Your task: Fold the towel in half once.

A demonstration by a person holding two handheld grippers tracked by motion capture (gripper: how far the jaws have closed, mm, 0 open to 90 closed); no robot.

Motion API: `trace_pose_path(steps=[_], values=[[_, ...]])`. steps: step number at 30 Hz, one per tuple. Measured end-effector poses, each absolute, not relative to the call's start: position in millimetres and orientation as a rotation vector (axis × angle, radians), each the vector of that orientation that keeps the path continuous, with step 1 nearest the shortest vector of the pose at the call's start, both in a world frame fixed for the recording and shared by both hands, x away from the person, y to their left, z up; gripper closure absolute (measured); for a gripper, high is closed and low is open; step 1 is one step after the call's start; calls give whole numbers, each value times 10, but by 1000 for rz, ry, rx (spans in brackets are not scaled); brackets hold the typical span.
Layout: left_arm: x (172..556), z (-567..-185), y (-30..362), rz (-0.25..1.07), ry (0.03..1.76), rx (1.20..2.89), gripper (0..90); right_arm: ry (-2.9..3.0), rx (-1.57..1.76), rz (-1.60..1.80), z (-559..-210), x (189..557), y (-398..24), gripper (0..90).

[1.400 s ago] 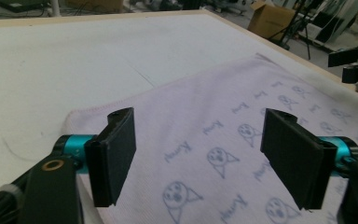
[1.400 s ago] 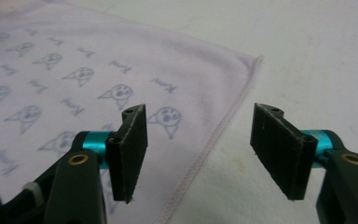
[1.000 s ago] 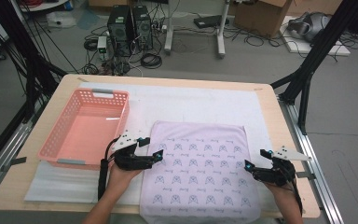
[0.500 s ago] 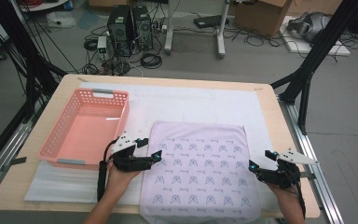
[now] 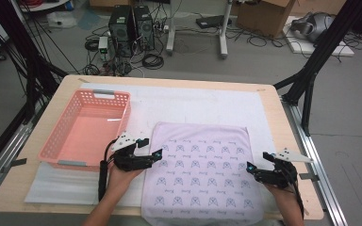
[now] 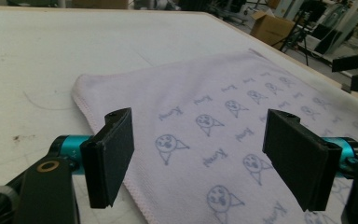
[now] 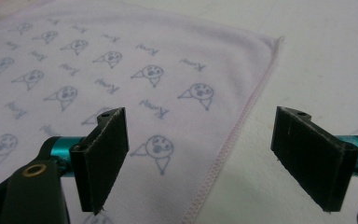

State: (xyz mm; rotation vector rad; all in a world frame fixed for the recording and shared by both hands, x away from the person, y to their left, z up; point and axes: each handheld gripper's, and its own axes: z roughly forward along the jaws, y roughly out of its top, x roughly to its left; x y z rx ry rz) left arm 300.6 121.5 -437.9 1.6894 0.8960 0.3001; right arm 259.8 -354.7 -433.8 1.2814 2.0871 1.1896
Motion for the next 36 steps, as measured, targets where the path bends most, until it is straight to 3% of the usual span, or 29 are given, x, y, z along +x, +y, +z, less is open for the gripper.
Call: trace_pose_path(steps=[9, 14, 25, 29, 32, 36], values=[[3055, -4444, 1202, 304, 971, 1753, 326, 2121, 1317, 1156, -4382, 2693, -3496, 186], [3104, -4497, 1187, 322, 1030, 1784, 364, 2149, 1350, 1101, -4401, 2763, -3434, 305], [3271, -4519, 1001, 346, 1094, 1931, 394, 2136, 1449, 962, -4448, 3113, -3309, 438], [3255, -4517, 970, 406, 1091, 1964, 472, 2136, 1435, 915, -4438, 3162, -3286, 514], [3244, -4512, 940, 479, 1057, 2009, 589, 2134, 1446, 916, -4431, 3169, -3317, 580], [3236, -4514, 919, 449, 1019, 2018, 780, 2116, 1472, 918, -4431, 3169, -3331, 663]])
